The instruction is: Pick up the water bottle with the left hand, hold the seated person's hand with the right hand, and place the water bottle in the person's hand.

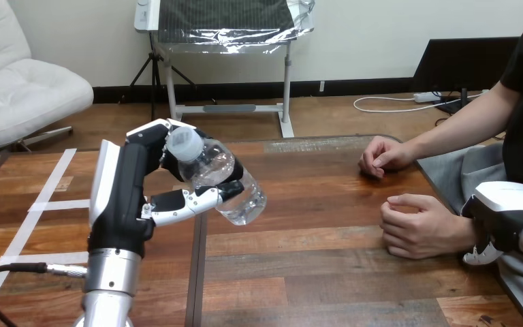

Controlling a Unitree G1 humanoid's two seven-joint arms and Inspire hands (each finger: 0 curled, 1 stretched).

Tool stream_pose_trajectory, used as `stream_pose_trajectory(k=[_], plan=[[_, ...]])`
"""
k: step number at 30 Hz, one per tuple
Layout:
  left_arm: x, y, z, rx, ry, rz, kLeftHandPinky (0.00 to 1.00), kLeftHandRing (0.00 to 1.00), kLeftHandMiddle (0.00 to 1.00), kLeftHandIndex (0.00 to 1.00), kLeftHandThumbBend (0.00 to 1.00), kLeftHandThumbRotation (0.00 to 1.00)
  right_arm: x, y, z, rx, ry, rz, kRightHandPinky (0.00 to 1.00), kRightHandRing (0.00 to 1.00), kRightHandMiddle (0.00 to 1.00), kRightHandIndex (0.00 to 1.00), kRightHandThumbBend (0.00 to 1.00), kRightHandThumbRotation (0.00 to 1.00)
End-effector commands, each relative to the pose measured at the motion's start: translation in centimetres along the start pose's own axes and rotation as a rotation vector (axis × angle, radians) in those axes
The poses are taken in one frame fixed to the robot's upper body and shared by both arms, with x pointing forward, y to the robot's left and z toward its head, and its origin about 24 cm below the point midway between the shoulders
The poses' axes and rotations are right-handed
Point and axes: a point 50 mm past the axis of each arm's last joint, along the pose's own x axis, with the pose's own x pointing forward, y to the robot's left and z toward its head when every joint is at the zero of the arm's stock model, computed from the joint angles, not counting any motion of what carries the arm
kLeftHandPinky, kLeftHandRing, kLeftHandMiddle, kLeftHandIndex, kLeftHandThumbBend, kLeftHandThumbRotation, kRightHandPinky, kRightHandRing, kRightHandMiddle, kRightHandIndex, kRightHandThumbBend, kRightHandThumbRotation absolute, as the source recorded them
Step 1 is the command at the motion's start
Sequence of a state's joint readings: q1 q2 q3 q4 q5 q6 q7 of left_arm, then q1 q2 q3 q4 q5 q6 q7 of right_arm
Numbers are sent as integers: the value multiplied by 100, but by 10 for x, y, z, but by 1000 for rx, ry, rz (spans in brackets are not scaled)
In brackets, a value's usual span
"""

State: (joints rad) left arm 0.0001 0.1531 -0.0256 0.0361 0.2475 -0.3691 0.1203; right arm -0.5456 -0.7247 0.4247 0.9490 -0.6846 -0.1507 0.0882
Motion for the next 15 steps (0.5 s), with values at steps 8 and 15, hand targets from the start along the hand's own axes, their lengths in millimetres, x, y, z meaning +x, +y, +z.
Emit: stream_pose_trajectory(k=[8, 15], plan=[[25, -7, 35, -26, -165, -13, 37, 38, 42, 48, 63, 0, 4, 11, 27, 73, -105, 26, 29, 40, 50, 60, 67, 0], [28, -14, 37, -33, -173, -32, 37, 38, 42, 48, 63, 0, 3, 3, 27, 89, -114, -3, 27, 37, 47, 48, 68, 0]])
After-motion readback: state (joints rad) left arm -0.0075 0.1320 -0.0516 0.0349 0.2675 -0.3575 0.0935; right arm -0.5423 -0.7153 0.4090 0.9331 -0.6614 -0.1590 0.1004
